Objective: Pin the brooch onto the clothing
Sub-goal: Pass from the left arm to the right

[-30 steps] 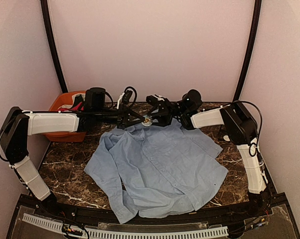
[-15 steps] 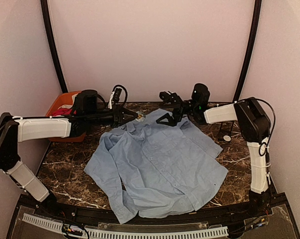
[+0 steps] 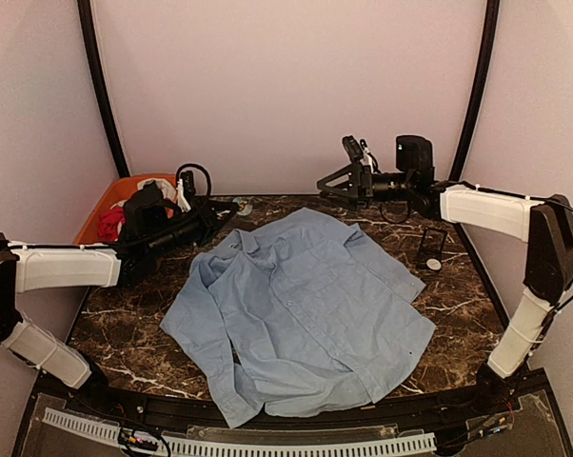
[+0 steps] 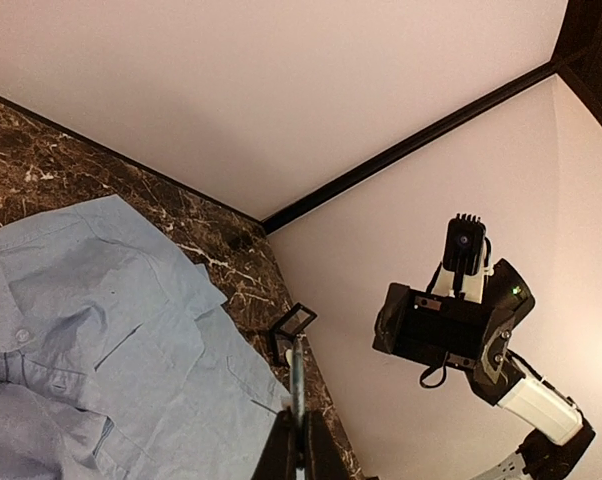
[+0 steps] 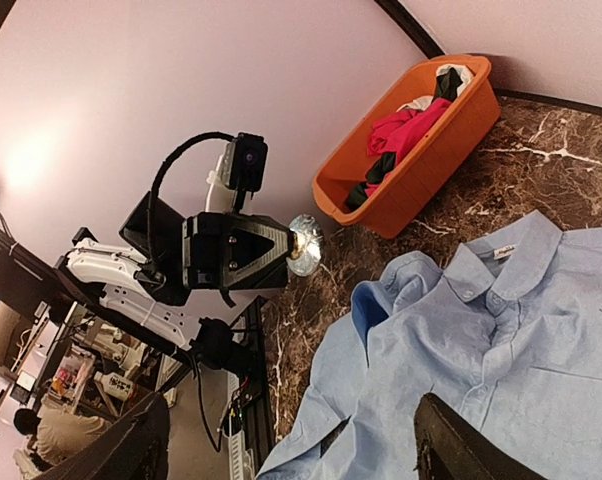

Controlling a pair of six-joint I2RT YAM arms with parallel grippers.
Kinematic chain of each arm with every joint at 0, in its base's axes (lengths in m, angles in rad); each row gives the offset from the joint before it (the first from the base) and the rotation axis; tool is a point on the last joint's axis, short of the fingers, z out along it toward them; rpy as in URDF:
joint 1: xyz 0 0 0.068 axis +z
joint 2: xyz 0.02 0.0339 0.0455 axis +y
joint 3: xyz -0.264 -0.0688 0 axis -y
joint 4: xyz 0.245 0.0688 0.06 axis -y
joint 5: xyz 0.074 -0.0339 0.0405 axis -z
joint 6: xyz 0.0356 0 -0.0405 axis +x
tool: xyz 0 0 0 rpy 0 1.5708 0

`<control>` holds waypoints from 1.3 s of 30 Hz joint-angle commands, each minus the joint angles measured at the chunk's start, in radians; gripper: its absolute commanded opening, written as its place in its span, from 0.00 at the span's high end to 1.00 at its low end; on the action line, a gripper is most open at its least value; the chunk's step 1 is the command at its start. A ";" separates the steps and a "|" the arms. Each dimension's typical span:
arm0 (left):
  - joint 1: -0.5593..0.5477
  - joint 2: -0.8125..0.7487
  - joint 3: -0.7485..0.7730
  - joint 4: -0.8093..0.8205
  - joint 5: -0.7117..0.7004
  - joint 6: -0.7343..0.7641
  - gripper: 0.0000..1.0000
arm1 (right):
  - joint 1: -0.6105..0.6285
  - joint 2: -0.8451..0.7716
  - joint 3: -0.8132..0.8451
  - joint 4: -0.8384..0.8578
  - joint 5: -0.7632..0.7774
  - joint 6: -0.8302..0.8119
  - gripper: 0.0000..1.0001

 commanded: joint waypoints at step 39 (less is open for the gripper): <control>-0.162 0.045 -0.076 0.325 -0.157 -0.105 0.99 | 0.173 0.343 0.248 0.301 -0.122 0.301 0.60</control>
